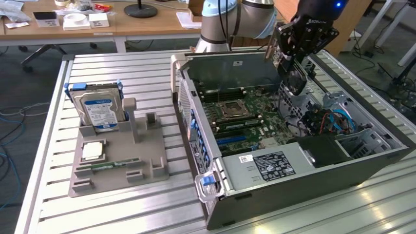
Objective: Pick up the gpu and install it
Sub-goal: 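Pick up the gpu and move the gpu toward the slot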
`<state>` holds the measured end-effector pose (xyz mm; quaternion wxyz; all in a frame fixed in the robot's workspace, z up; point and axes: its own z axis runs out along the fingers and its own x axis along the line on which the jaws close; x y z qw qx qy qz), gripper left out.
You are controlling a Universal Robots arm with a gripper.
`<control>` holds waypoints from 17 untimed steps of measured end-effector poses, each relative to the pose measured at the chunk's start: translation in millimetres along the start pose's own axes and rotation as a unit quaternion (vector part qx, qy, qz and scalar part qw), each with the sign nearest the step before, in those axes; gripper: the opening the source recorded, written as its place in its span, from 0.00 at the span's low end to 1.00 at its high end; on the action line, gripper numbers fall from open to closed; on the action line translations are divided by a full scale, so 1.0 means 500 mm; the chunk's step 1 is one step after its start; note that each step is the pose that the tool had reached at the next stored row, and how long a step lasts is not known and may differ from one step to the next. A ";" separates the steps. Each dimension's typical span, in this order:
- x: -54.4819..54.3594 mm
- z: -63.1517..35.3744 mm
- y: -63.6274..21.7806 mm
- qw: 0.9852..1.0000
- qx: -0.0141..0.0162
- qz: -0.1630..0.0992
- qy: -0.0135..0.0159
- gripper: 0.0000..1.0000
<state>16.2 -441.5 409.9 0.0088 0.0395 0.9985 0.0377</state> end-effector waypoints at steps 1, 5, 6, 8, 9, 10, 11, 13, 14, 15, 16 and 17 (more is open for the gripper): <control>0.000 0.000 0.000 1.000 0.000 0.000 0.000 0.27; 0.000 0.000 0.000 1.000 0.000 0.000 0.000 0.27; -0.001 0.000 0.000 1.000 0.000 0.000 0.000 0.27; -0.004 0.000 0.000 1.000 0.000 0.000 0.000 0.27; -0.006 0.000 0.001 1.000 0.000 0.000 0.000 0.27; -0.009 0.000 0.001 1.000 0.000 0.000 0.000 0.27; -0.012 0.000 0.001 1.000 0.000 0.000 0.000 0.27; -0.017 0.000 0.001 1.000 0.000 0.000 0.000 0.27; -0.020 0.000 0.002 1.000 0.000 0.000 0.000 0.27; -0.023 0.000 0.002 1.000 0.000 0.000 0.000 0.27; -0.026 0.000 0.002 1.000 0.000 0.000 0.000 0.27; -0.028 0.001 0.002 1.000 0.000 0.000 0.000 0.27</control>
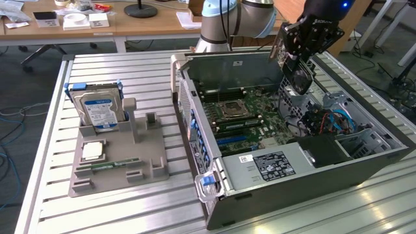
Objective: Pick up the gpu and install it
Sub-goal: 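Pick up the gpu and move the gpu toward the slot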
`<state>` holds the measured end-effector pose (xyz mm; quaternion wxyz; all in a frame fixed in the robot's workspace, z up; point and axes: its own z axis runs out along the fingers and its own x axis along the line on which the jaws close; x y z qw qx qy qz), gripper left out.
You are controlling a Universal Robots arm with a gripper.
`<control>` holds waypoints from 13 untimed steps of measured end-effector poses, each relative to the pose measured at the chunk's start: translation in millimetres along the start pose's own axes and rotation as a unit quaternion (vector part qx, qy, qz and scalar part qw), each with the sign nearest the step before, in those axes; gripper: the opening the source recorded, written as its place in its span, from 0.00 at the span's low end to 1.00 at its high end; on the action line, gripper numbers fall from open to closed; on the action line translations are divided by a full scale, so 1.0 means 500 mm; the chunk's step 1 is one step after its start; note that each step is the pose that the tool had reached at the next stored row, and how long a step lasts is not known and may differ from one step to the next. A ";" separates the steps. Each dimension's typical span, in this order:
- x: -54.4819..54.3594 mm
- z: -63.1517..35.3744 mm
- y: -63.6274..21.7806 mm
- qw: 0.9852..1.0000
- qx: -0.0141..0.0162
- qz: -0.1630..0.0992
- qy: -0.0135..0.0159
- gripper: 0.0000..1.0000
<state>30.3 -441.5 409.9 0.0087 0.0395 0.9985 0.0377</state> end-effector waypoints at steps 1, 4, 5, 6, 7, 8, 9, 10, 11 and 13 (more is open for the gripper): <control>-0.003 0.000 0.000 1.000 0.000 0.000 0.000 0.27; -0.012 0.000 0.001 1.000 0.000 0.000 0.000 0.27; -0.016 0.000 0.001 1.000 0.000 0.000 0.000 0.27; -0.019 0.000 0.001 1.000 0.000 0.000 0.000 0.27; -0.022 0.000 0.002 1.000 0.000 0.000 0.000 0.27; -0.025 0.001 0.002 1.000 0.000 0.000 0.000 0.27; -0.029 0.001 0.002 1.000 0.000 0.000 0.000 0.27; -0.032 0.001 0.002 1.000 0.000 0.000 0.000 0.27; -0.035 0.001 0.003 1.000 0.000 0.000 0.000 0.27; -0.043 0.001 0.003 1.000 0.000 0.000 0.000 0.27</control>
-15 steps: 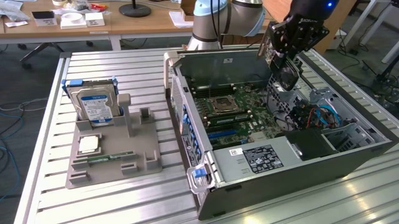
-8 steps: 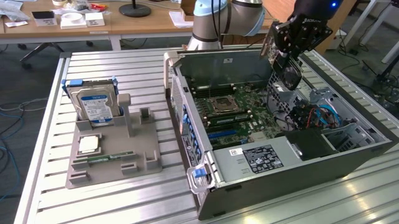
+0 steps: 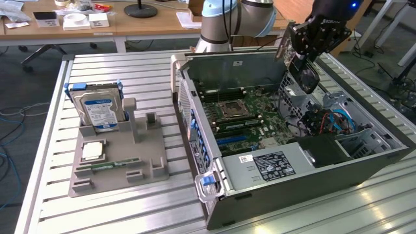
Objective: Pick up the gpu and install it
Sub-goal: 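Pick up the gpu and move the gpu toward the slot, then insert the gpu into the slot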
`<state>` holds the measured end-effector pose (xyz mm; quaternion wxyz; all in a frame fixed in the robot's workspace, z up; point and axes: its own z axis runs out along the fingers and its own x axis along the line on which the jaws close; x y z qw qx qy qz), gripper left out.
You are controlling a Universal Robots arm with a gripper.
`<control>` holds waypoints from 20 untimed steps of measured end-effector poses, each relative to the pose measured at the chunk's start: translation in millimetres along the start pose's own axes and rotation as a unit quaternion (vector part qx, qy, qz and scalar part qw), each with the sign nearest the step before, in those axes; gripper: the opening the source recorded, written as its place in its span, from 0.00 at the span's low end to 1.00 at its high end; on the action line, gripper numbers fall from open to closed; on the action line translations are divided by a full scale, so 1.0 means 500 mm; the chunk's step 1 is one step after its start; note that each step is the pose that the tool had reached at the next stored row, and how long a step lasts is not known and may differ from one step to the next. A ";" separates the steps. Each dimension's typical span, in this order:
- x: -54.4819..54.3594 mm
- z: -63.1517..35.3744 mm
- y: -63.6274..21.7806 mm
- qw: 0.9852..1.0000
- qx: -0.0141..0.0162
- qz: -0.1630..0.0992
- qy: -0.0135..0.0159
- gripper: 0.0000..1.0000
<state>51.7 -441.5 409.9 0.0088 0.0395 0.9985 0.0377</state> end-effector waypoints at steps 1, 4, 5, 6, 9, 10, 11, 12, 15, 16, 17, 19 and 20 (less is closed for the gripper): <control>-0.005 0.000 0.000 1.000 0.000 0.000 0.000 0.27; -0.021 0.000 0.002 1.000 0.000 0.000 0.000 0.27; -0.024 0.001 0.002 1.000 0.000 0.000 0.000 0.27; -0.027 0.001 0.002 1.000 0.000 0.000 0.000 0.27; -0.032 0.001 0.003 1.000 0.000 0.000 0.000 0.27; -0.033 0.001 0.003 1.000 0.000 0.000 0.000 0.27; -0.034 0.001 0.003 1.000 0.000 0.000 0.000 0.27; -0.034 0.001 0.003 1.000 0.000 0.000 0.000 0.27; -0.034 0.001 0.003 1.000 0.000 0.000 0.000 0.27; -0.034 0.001 0.003 1.000 0.000 0.000 0.000 0.27; -0.034 0.001 0.003 1.000 0.000 0.000 0.000 0.27; -0.034 0.001 0.003 1.000 0.000 0.000 0.000 0.27; -0.034 0.001 0.003 1.000 0.000 0.000 0.000 0.27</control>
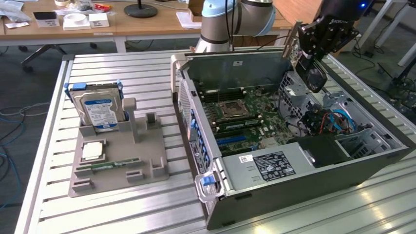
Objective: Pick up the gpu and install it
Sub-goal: 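Insert the gpu into the slot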
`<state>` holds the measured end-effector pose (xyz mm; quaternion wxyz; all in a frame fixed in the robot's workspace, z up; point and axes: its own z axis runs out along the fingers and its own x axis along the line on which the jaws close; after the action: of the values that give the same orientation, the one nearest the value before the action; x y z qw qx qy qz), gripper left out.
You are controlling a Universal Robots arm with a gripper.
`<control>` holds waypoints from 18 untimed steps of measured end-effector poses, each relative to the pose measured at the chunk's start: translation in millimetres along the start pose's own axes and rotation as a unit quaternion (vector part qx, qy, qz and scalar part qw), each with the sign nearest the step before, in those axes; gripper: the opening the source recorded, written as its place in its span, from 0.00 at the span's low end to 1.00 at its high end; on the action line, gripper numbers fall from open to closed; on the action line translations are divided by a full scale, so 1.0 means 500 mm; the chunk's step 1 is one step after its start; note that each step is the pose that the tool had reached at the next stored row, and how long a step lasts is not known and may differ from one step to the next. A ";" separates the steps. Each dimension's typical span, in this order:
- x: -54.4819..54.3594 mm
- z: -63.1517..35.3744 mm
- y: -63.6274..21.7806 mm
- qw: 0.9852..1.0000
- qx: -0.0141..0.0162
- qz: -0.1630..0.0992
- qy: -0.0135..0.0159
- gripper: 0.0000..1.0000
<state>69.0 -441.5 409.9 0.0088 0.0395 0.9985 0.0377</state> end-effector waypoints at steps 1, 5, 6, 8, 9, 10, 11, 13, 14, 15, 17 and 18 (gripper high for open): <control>0.000 0.000 0.000 1.000 0.000 0.000 0.000 0.27; 0.000 0.000 0.000 1.000 0.000 -0.001 0.000 0.27; 0.000 0.000 0.000 1.000 0.000 -0.003 0.000 0.27; 0.000 0.000 0.000 1.000 0.000 -0.007 0.001 0.27; 0.000 0.000 0.000 1.000 0.000 -0.009 0.001 0.27; 0.000 0.000 0.000 1.000 0.000 -0.011 0.001 0.27; 0.000 0.000 0.000 1.000 0.000 -0.015 0.001 0.27; 0.000 0.000 0.000 1.000 0.000 -0.023 0.002 0.27; 0.000 0.000 0.000 1.000 0.000 -0.027 0.002 0.27; 0.000 0.000 0.000 1.000 -0.001 -0.031 0.002 0.27; 0.000 0.000 0.000 0.999 -0.001 -0.040 0.003 0.27; 0.000 0.000 0.000 0.999 -0.001 -0.045 0.003 0.27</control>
<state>69.0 -441.5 409.8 0.0070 -0.0057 0.9992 0.0381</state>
